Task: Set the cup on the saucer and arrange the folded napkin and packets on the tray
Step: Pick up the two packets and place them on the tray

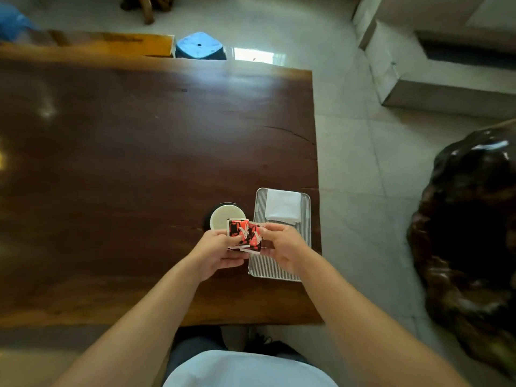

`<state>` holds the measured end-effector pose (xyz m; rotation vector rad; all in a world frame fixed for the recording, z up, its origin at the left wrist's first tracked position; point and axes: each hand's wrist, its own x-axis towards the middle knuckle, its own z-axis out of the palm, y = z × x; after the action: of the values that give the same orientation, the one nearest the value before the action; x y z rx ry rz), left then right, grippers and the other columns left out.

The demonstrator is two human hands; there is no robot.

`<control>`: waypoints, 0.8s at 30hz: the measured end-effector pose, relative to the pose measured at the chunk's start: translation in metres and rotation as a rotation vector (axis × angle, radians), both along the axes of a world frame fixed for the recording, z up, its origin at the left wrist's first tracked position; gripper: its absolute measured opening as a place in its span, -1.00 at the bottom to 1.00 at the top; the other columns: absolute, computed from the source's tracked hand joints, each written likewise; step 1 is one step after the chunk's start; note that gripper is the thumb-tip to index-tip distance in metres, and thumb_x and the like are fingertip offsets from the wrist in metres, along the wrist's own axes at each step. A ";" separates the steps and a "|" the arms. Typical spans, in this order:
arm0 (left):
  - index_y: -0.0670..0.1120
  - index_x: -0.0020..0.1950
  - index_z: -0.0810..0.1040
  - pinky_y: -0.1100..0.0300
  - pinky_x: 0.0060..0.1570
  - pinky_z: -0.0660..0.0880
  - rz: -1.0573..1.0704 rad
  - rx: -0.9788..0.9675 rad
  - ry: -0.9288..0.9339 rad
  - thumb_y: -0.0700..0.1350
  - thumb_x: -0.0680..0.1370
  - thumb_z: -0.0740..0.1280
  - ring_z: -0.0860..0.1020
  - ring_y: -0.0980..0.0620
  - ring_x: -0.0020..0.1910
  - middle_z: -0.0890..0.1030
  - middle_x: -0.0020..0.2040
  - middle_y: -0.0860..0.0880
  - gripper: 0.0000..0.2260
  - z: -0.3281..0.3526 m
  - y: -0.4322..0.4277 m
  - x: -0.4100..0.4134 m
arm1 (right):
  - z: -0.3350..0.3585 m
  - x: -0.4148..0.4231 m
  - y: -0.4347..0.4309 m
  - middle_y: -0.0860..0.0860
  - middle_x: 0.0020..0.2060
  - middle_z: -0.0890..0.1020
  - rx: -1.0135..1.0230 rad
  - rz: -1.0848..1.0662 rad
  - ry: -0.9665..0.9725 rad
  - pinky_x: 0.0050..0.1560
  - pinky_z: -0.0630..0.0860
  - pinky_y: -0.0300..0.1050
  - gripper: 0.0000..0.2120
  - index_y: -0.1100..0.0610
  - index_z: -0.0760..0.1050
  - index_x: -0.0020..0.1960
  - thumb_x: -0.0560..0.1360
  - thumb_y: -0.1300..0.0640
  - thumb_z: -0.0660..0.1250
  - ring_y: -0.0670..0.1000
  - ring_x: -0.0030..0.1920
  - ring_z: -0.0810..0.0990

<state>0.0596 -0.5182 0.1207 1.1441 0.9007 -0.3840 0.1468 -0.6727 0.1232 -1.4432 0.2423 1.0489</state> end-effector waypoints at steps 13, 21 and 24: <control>-0.18 0.11 0.58 0.03 -0.27 0.63 -0.102 0.004 0.186 -0.22 0.67 0.23 0.65 -0.09 -0.13 0.68 0.02 -0.19 -0.86 -0.041 -0.055 0.037 | -0.039 0.039 -0.079 0.13 -0.01 0.71 -0.256 -0.116 -0.035 -0.24 0.59 -0.11 -0.87 0.14 0.62 0.09 0.57 0.15 0.39 0.11 -0.01 0.70; -0.19 0.03 0.62 0.13 -0.32 0.66 -0.087 0.052 0.161 -0.27 0.64 0.31 0.60 -0.04 -0.21 0.65 -0.03 -0.18 -0.90 -0.086 -0.079 0.048 | -0.085 0.064 -0.099 0.13 -0.03 0.71 -0.360 -0.135 0.031 -0.10 0.69 0.04 -0.89 0.14 0.57 0.09 0.63 0.15 0.29 0.06 -0.08 0.73; -0.24 0.09 0.58 0.10 -0.23 0.68 -0.028 0.105 0.159 -0.28 0.62 0.33 0.64 -0.08 -0.18 0.64 -0.01 -0.23 -0.92 -0.100 -0.084 0.054 | -0.097 0.067 -0.100 0.14 -0.04 0.70 -0.334 -0.161 0.083 -0.24 0.70 -0.02 -0.89 0.15 0.57 0.04 0.64 0.17 0.28 0.05 -0.13 0.73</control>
<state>0.1138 -0.6020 0.0211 1.2367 1.0549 -0.4601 0.2138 -0.7725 0.0261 -1.6479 0.6069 0.9683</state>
